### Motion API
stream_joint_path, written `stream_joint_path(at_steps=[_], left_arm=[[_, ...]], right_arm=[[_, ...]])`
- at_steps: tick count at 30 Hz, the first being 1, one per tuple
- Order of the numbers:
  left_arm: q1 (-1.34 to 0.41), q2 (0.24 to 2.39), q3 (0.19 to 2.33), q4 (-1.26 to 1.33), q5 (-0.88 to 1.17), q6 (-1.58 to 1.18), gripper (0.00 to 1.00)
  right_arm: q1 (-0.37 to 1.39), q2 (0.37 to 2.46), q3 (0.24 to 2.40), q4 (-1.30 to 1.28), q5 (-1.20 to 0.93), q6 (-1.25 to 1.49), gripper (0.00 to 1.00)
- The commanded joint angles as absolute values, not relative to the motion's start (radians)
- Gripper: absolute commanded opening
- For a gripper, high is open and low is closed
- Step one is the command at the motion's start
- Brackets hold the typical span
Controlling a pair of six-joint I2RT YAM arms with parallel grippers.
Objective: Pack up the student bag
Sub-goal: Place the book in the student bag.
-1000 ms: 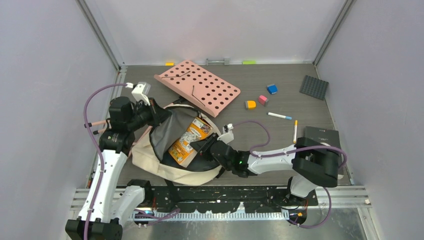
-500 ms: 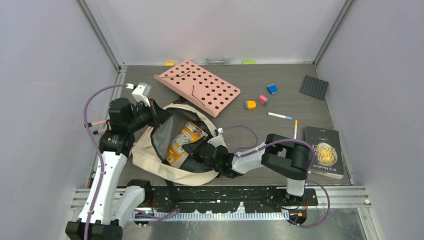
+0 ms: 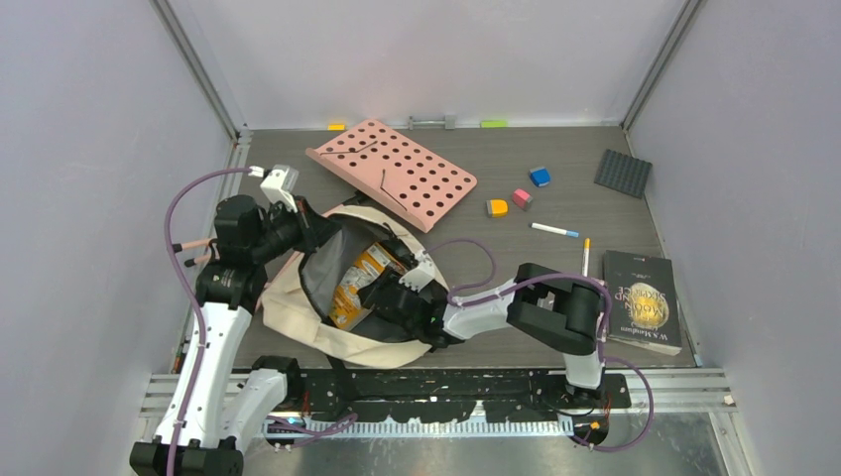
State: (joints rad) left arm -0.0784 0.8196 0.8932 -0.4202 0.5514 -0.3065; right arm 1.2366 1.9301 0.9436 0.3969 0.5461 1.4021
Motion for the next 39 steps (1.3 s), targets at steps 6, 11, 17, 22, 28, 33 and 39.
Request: stream_joint_path(at_steps=[6,11,17,22,28,33,39], left_arm=[[-0.078,0.792,0.905,-0.35,0.55,-0.291,0.0],[-0.08,0.782,0.904,-0.346,0.561,-0.291,0.0],[-0.081,0.791,0.904,-0.347,0.554,-0.292,0.0],[-0.083,0.795,0.904,-0.35,0.552,-0.292,0.0],[-0.086,0.802,0.901,-0.351,0.552,-0.293,0.0],[-0.089,0.808,0.9,-0.349,0.552,-0.292,0.0],[-0.089,0.804,0.908,-0.387,0.458,-0.282,0.0]], right_arm=[[1.234,1.782,0.893,0.234,0.767,1.231,0.66],[1.234,1.754,0.838,0.299,0.756,1.202,0.67],[1.235,1.818,0.85,0.41,0.713,1.167,0.61],[1.221,1.919,0.933,0.482,0.637,1.093,0.53],[1.186,2.017,1.026,0.55,0.553,1.017,0.43],[1.174,2.061,1.114,0.561,0.51,0.918,0.42],[1.172,2.017,1.086,0.574,0.517,0.86,0.53]])
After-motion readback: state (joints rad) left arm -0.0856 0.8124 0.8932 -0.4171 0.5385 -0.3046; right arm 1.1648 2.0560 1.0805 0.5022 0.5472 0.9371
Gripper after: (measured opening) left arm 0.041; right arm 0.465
